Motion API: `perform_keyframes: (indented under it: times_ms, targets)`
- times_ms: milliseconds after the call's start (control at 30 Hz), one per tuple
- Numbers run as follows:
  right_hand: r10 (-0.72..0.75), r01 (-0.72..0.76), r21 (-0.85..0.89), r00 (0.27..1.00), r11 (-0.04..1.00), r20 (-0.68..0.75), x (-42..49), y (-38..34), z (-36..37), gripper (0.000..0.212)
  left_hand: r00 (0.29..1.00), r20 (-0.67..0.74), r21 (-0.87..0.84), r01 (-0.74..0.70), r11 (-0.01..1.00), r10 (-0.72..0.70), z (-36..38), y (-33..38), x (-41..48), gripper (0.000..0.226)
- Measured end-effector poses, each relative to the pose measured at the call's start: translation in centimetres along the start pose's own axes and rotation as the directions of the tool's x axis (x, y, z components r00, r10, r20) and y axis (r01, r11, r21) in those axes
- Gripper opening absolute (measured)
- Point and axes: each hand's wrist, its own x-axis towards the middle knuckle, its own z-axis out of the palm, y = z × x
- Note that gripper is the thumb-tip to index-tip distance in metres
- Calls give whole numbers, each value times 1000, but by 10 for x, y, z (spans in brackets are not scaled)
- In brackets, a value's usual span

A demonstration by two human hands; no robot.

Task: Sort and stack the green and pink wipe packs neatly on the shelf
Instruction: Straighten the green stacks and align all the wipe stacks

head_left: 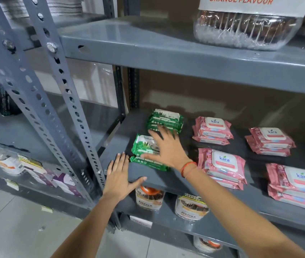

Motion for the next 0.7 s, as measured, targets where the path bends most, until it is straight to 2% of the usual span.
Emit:
perform_keyframes:
  times_ms: [167,333,567,700]
  targets:
    - [51,-44,-104,997,994,63,-14,-17,31,100,1000,-2,-21,-4,1000,4,0,0,-4,112]
    - [89,-98,-180,995,979,-53,-11,-27,45,90,1000,-15,-22,-14,1000,13,0,1,-5,112]
    - [100,-105,-229,994,968,-30,-9,-30,44,90,999,-33,-10,-26,1000,25,5,-4,-4,112]
    - [87,-101,-251,994,963,-66,-17,-29,40,89,996,-90,-89,-21,996,13,9,1,-15,108]
